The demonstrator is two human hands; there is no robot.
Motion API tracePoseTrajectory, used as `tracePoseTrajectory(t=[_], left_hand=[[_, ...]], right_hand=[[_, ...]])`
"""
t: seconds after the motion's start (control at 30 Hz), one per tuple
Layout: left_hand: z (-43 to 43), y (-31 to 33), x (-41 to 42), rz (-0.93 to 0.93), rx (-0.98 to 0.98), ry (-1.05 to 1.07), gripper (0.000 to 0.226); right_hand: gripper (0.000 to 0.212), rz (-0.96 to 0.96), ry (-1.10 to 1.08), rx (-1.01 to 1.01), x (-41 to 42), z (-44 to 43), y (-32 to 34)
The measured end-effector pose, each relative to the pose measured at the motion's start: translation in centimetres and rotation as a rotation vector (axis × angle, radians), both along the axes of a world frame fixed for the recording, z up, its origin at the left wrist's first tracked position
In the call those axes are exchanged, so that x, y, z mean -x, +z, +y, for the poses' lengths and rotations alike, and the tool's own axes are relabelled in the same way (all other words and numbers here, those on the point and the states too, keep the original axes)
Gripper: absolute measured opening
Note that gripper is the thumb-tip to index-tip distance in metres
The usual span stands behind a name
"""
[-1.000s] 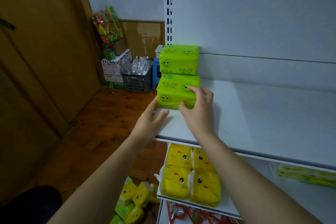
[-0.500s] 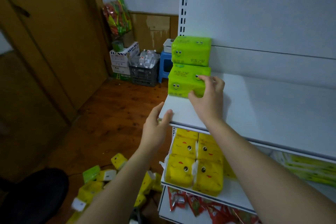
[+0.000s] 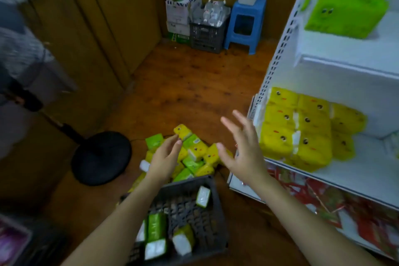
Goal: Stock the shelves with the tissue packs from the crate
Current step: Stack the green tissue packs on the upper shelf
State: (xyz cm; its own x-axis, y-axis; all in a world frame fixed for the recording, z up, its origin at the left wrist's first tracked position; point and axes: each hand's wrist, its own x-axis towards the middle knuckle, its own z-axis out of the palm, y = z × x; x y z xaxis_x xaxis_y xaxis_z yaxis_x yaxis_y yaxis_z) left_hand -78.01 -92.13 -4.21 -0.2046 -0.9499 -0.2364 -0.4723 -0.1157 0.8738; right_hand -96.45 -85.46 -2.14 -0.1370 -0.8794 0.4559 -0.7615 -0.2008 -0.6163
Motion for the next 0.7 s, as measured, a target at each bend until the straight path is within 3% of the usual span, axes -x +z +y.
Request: tracePoseTrajectory(t=[0.2,0.4,0.53,0.7], left_hand=[[2.5,-8.5,-10.5,-0.186,-0.126,0.062,0.037],[6.0,-18.0,-13.8,-0.269,-0.292,0.030,0.040],[7.6,-25.7,-12.5,-0.261,-0.441,-0.031,0.045],[8.5,-35.3,-8.8,-0.256,-0.574,-0.150,0.048]], right_hand=[[0.053,-0.237,0.087,-0.529,-10.3,2.3,-12.9],[0.064,-0.208,0.018,-0.924,-11.4,4.2,-24.0],[0.069,-0.176,-0.046,-1.108,-10.1,4.2,-31.1],[0.074,-0.221,-0.084,-1.133,-8.7,3.3,-39.7]])
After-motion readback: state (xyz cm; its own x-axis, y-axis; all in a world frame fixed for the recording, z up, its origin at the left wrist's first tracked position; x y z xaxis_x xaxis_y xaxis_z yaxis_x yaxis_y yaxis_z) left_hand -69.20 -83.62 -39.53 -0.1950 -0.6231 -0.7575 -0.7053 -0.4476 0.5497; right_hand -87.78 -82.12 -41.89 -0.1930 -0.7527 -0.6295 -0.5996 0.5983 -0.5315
